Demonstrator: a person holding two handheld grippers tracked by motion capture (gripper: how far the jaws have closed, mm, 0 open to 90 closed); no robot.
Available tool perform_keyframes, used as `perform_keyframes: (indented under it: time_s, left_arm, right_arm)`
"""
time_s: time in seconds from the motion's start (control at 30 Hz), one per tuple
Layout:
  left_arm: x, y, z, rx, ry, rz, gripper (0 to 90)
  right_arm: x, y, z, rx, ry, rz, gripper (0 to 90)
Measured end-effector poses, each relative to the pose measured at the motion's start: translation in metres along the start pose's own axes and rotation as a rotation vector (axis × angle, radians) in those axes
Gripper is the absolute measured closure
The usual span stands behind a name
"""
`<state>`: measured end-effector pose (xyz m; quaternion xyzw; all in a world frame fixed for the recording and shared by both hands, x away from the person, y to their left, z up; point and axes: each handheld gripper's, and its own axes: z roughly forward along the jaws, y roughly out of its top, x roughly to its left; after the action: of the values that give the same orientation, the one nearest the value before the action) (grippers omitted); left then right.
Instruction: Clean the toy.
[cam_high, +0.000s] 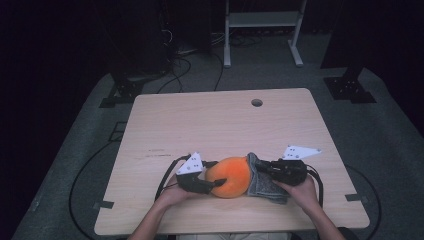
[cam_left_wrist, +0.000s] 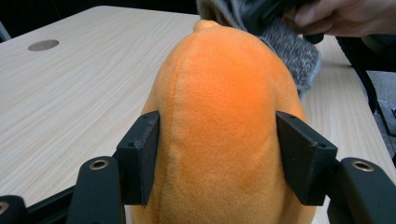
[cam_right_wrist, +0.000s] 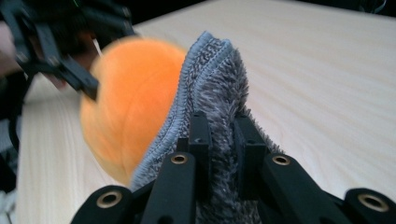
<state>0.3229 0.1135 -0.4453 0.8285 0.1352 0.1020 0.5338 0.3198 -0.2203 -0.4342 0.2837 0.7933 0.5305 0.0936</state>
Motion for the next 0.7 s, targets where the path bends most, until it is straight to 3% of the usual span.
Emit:
perform_keyframes:
  time_s: [0.13,0.2,0.23,0.3,0.5,0.6,0.7]
  left_arm:
    - [-0.001,0.001,0.001,0.002,-0.005,0.014,35.9]
    - [-0.001,0.001,0.001,0.003,-0.007,0.013,35.9]
    - [-0.001,0.000,0.000,0.004,-0.006,0.011,35.9]
    - [0.000,0.001,0.000,0.000,-0.007,-0.007,35.5]
    - [0.002,0.001,0.000,0.000,-0.003,-0.027,34.2]
    - [0.003,0.000,0.000,-0.005,0.000,-0.041,34.0]
    - [0.003,0.000,0.002,-0.013,0.011,-0.064,33.6]
  right_arm:
    - [0.007,0.010,-0.001,-0.069,0.020,-0.026,79.2]
    - [0.010,0.015,0.004,-0.069,0.020,-0.044,79.3]
    - [0.009,0.015,0.007,-0.060,0.017,-0.048,79.3]
    - [0.003,0.011,0.011,-0.035,0.021,-0.004,79.4]
    - [-0.002,-0.002,0.004,0.021,0.008,0.032,79.4]
    - [0.005,0.002,-0.006,-0.065,0.051,0.027,79.2]
    - [0.012,0.007,0.001,-0.058,0.064,0.001,79.2]
